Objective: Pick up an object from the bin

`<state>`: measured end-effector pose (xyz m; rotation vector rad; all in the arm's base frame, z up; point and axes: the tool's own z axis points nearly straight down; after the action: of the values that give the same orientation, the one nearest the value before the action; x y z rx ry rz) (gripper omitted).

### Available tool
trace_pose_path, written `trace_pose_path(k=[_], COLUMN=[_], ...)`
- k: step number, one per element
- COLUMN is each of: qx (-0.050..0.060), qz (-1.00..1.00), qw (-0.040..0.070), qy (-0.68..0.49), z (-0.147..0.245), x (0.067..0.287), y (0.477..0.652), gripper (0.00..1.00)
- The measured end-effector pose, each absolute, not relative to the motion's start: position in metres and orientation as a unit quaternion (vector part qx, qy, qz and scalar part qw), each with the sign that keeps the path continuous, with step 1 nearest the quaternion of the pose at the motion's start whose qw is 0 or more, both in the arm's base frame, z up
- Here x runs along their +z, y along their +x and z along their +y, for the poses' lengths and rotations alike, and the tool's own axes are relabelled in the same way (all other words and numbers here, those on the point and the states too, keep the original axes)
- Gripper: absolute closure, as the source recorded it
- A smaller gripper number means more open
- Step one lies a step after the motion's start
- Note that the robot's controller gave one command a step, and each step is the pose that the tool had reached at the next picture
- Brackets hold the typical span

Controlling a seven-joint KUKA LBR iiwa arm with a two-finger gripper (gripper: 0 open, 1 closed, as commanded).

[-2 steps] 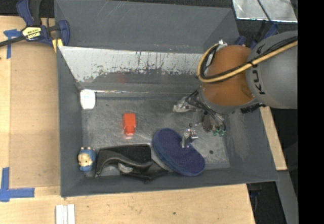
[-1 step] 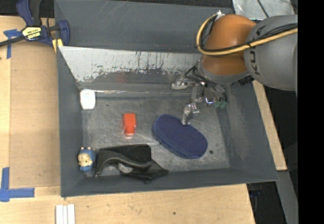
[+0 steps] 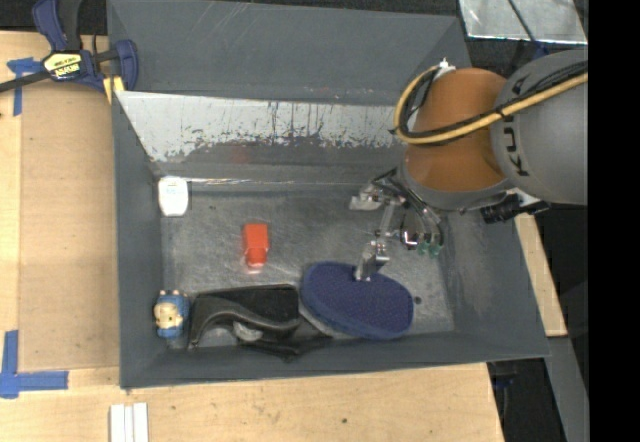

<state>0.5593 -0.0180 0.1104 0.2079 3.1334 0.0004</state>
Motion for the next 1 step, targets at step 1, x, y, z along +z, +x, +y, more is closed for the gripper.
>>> trace_pose_path(k=[1], qx=[-0.001], qz=[1.000], qw=[0.022], qy=[-0.011], z=[-0.0035], x=[0.0805], y=[0.5207], gripper=[0.00])
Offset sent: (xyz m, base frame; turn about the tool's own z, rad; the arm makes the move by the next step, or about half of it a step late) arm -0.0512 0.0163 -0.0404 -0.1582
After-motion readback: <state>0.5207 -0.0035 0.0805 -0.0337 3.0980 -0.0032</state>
